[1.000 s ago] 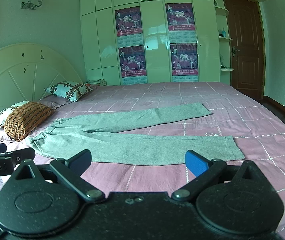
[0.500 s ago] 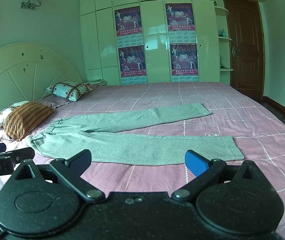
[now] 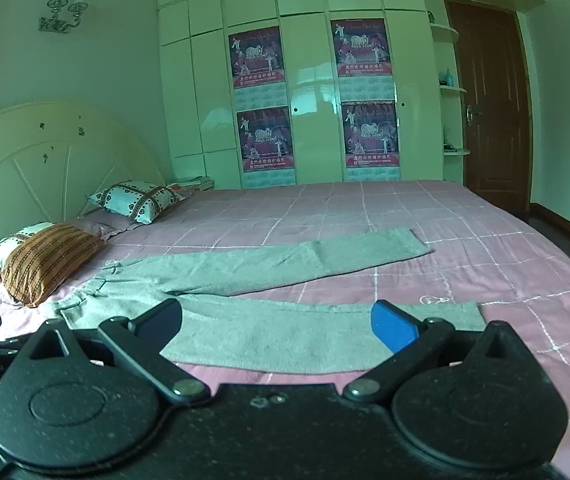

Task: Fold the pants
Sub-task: 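Reach both grippers to the pant leg hems and close on them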

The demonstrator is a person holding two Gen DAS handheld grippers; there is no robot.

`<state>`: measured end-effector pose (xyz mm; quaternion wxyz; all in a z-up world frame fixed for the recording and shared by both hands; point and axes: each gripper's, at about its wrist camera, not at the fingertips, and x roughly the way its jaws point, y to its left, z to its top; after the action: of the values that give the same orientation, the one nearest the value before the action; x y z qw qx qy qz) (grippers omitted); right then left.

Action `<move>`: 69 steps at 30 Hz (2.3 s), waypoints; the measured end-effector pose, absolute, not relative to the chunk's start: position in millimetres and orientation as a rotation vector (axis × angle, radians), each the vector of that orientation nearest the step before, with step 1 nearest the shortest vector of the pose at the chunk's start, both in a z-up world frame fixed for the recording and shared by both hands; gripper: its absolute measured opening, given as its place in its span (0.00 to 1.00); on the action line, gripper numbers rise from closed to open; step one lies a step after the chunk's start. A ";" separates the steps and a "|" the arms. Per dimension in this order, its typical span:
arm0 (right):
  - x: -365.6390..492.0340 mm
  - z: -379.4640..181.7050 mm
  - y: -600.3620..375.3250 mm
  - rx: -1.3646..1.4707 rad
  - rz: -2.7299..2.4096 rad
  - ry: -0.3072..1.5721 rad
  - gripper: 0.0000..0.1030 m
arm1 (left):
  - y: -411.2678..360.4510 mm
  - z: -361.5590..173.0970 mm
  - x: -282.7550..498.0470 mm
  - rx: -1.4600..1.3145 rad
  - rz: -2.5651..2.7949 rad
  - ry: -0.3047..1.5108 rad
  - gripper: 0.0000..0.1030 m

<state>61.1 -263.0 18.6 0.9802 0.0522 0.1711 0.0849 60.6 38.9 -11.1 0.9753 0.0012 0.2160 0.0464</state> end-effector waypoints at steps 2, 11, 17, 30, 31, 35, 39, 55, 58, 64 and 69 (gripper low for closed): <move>73.7 18.9 -262.2 0.112 0.169 0.351 0.92 | 48.6 -13.9 72.6 -0.022 0.105 0.443 1.00; 150.5 20.1 -247.2 0.095 0.205 0.401 0.81 | 99.8 -20.7 160.9 -0.025 0.124 0.535 1.00; 217.0 13.0 -230.8 0.055 0.213 0.460 0.74 | 146.8 -24.7 235.0 0.015 0.161 0.570 1.00; 410.2 -25.6 -172.9 -0.062 0.289 0.564 0.50 | 275.3 -84.1 429.9 0.064 0.248 0.731 0.62; 424.3 -28.7 -171.0 -0.075 0.301 0.563 0.47 | 284.0 -89.6 444.3 0.059 0.255 0.737 0.63; 491.2 -43.9 -162.4 -0.145 0.330 0.574 0.46 | 323.0 -112.0 497.0 0.025 0.286 0.771 0.63; 544.3 -61.0 -154.6 -0.191 0.352 0.590 0.41 | 343.6 -131.9 532.5 -0.006 0.294 0.799 0.63; 639.3 -111.7 -95.3 -0.458 0.583 0.673 0.42 | 387.4 -163.1 586.3 -0.215 0.196 0.849 0.70; 646.5 -115.2 -87.2 -0.544 0.622 0.695 0.42 | 390.1 -167.6 591.9 -0.219 0.153 0.841 0.59; 640.1 -107.8 -72.4 -0.632 0.673 0.753 0.00 | 388.0 -162.6 591.2 -0.247 0.060 0.804 0.25; 606.1 -70.0 -84.3 -0.572 0.649 0.689 0.00 | 387.1 -135.6 561.9 -0.235 0.001 0.666 0.22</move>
<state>606.1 -84.3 -70.0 0.8511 -0.2714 0.3271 0.3083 561.9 387.1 -135.6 0.9383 -0.1151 0.3261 0.0005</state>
